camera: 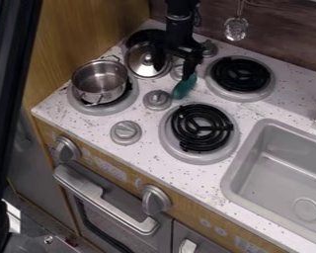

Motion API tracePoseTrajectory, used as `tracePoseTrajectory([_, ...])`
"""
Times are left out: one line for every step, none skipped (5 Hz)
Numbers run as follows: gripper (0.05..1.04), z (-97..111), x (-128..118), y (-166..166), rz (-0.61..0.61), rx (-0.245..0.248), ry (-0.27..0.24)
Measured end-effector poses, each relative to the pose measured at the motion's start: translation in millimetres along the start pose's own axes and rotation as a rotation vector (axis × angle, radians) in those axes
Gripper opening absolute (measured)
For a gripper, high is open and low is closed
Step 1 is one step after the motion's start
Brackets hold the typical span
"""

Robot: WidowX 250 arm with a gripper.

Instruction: Moves the pot to the lower right burner

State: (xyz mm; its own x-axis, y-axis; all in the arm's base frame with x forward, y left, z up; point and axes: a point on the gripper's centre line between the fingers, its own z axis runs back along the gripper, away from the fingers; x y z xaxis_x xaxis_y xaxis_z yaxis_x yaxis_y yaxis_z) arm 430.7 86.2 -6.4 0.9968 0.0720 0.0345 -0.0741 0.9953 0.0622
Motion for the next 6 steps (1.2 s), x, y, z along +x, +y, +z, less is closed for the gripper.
tracePoseTrajectory([0.990, -19, -9, -2, -0.003, -0.005, 0.050])
tracePoseTrajectory([0.990, -25, -21, 8, 0.043, -0.007, 0.058])
tracePoseTrajectory([0.990, -10, -30, 35, 0.114, -0.005, 0.005])
tracePoseTrajectory([0.990, -6, -42, 53, 0.185, 0.001, -0.012])
tracePoseTrajectory([0.991, -7, -48, 72, 0.259, -0.019, -0.012])
tracePoseTrajectory([0.991, -36, -58, 82, 0.299, -0.066, 0.065])
